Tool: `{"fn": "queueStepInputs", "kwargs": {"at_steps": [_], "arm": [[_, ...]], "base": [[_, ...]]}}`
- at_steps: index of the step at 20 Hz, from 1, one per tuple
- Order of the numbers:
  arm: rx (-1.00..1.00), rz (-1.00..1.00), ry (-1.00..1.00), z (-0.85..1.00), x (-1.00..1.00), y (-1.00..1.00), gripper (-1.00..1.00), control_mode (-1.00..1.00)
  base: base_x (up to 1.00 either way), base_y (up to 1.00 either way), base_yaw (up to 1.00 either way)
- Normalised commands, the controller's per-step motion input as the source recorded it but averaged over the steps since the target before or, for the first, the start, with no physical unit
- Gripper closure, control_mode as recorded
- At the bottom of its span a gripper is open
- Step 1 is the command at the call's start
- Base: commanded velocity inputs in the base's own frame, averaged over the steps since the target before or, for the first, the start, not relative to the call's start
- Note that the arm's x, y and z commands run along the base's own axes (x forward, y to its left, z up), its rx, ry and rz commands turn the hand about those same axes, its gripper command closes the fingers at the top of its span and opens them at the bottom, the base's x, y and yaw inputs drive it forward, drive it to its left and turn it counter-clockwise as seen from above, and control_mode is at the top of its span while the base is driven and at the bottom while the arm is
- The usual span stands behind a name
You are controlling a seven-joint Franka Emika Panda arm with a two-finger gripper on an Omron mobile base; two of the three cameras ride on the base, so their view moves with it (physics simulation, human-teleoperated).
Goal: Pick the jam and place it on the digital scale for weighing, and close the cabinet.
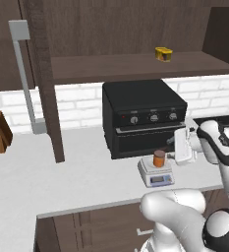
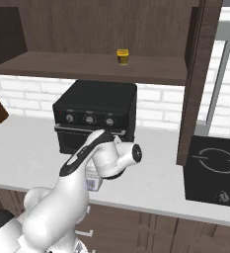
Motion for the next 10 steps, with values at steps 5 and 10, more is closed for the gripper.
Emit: {"fn": "queueStepInputs", "kwargs": {"at_steps": [5, 10], "arm": [[0.20, -0.02, -0.21, 0.40, -0.30, -0.04, -1.00, -1.00], [0.27, 0.00, -0.27, 0.90, -0.38, -0.63, -1.00, -1.00]], "base": [[0.00, 0.00, 0.00], [0.00, 0.00, 0.00]]}}
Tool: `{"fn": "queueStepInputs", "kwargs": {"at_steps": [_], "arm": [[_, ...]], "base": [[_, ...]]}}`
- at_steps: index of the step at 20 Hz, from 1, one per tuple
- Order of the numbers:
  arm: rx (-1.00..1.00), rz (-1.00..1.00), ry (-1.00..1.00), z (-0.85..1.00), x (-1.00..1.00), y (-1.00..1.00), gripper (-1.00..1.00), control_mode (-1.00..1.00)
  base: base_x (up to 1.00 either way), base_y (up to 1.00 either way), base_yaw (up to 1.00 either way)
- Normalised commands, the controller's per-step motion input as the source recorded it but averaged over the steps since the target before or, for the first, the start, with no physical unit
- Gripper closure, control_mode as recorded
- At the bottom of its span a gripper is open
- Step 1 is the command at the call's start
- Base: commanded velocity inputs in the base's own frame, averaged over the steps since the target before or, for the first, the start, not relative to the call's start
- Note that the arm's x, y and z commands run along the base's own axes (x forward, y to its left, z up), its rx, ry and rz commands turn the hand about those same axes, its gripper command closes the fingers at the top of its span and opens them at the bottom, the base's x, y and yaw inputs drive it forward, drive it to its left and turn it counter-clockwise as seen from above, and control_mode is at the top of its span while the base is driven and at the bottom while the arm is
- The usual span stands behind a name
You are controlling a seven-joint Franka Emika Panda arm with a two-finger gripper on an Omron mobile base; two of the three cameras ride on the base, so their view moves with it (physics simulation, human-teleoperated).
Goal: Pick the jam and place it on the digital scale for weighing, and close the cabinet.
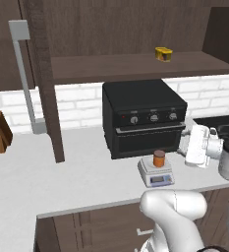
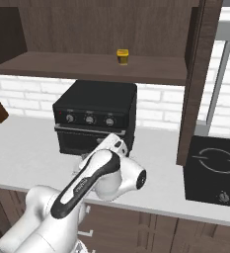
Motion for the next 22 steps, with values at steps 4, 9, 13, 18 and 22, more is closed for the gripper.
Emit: {"fn": "queueStepInputs", "kwargs": {"at_steps": [4, 9, 13, 18, 22], "arm": [[0.39, 0.00, -0.38, 0.85, -0.40, -0.88, -1.00, -1.00], [0.44, -0.07, -0.42, 0.73, -0.22, -0.92, -1.00, -1.00], [0.47, -0.14, -0.47, 0.57, -0.19, -0.93, -1.00, -1.00], [0.32, -0.13, -0.23, 0.30, -0.28, -0.89, -1.00, -1.00], [0.27, -0.06, -0.01, 0.10, -0.02, -0.89, -1.00, -1.00]], "base": [[0.00, 0.00, 0.00], [0.00, 0.00, 0.00], [0.00, 0.00, 0.00], [0.00, 0.00, 0.00], [0.00, 0.00, 0.00]]}}
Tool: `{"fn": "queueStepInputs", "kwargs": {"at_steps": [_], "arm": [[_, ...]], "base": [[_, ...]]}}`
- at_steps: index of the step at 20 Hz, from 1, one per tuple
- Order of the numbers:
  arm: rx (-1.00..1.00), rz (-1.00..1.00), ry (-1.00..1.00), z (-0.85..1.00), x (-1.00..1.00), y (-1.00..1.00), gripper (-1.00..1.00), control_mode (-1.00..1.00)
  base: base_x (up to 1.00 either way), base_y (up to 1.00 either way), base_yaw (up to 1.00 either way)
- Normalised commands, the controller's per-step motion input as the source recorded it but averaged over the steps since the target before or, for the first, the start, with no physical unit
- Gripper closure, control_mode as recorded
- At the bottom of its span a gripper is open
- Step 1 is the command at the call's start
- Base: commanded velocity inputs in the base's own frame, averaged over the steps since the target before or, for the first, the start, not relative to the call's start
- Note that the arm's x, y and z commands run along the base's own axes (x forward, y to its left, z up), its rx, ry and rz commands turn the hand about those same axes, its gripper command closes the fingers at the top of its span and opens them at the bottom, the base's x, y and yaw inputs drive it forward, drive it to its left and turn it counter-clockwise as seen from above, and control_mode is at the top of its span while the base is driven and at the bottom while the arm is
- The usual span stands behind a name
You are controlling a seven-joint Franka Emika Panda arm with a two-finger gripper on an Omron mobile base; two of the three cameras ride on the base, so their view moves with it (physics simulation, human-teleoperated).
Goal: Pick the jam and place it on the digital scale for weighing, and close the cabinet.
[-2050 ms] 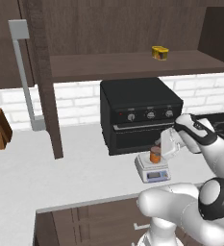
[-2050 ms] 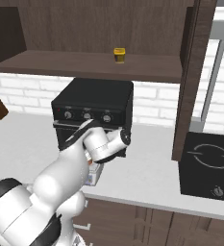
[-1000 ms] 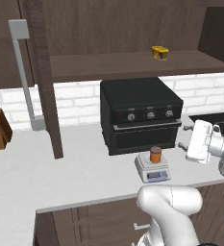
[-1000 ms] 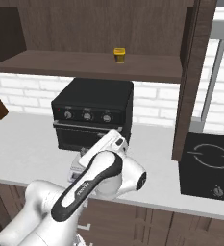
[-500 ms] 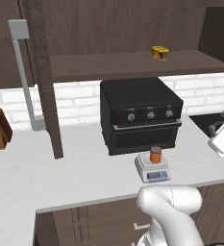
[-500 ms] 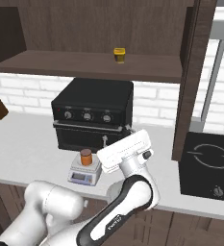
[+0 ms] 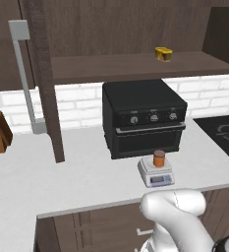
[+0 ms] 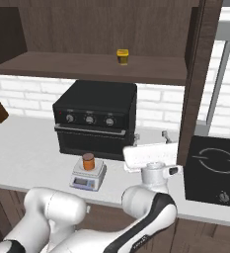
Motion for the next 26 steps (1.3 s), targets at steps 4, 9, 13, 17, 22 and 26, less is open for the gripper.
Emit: {"fn": "queueStepInputs", "kwargs": {"at_steps": [4, 9, 13, 17, 22, 26], "arm": [[0.24, -0.01, 0.00, 0.00, 0.00, -0.86, -1.00, -1.00], [0.22, 0.00, 0.00, 0.00, 0.00, -0.83, -1.00, -1.00], [0.13, 0.00, 0.00, 0.00, 0.13, -0.55, -1.00, -1.00], [0.11, 0.00, 0.00, 0.00, 0.31, -0.54, -1.00, -1.00], [0.14, 0.00, 0.00, 0.00, 0.24, -0.60, -1.00, -1.00], [0.11, 0.00, 0.01, 0.12, 0.08, -0.34, -1.00, -1.00]], "base": [[0.00, 0.00, 0.00], [0.00, 0.00, 0.00], [0.00, 0.00, 0.00], [0.00, 0.00, 0.00], [0.00, 0.00, 0.00], [0.00, 0.00, 0.00]]}}
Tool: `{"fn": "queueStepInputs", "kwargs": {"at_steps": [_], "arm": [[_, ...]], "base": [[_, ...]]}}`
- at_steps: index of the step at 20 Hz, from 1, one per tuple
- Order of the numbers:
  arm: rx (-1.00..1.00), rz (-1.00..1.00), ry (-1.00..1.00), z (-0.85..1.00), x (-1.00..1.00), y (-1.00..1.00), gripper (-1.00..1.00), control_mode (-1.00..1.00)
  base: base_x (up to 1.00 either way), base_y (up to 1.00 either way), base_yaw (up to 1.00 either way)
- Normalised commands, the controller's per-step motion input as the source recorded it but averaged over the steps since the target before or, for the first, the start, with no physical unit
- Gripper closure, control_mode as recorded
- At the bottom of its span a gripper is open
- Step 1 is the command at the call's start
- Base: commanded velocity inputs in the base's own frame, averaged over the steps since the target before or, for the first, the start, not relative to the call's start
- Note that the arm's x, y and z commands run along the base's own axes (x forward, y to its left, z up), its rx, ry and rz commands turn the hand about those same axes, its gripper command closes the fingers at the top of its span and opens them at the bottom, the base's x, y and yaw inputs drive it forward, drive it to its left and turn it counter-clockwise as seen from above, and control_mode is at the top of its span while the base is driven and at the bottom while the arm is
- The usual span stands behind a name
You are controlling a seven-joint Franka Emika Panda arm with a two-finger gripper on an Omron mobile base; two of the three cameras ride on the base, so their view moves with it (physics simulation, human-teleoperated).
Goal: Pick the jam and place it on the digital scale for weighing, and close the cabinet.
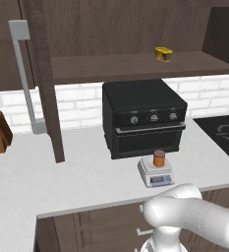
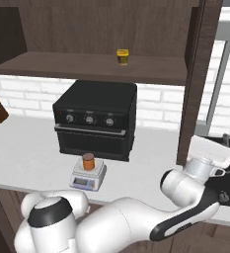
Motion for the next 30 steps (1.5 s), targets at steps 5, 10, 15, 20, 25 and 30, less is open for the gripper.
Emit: {"fn": "queueStepInputs", "kwargs": {"at_steps": [5, 10, 15, 20, 25, 30], "arm": [[0.01, 0.00, 0.00, 0.67, -0.07, 0.00, -1.00, -1.00], [-0.03, 0.00, -0.10, 0.77, -0.18, 0.30, -1.00, -1.00], [-0.16, -0.04, -0.06, 0.48, -0.35, 0.78, -1.00, -1.00], [-0.25, -0.14, 0.00, 0.64, -0.10, 0.96, -1.00, -1.00], [-0.29, -0.19, -0.01, 0.78, -0.03, 1.00, -1.00, -1.00], [-0.26, -0.29, 0.08, 0.57, 0.00, 0.98, -1.00, -1.00]], "base": [[0.00, 0.00, 0.00], [0.00, 0.00, 0.00], [0.00, 0.00, 0.00], [0.00, 0.00, 0.00], [0.00, 0.00, 0.00], [0.00, 0.00, 0.00]]}}
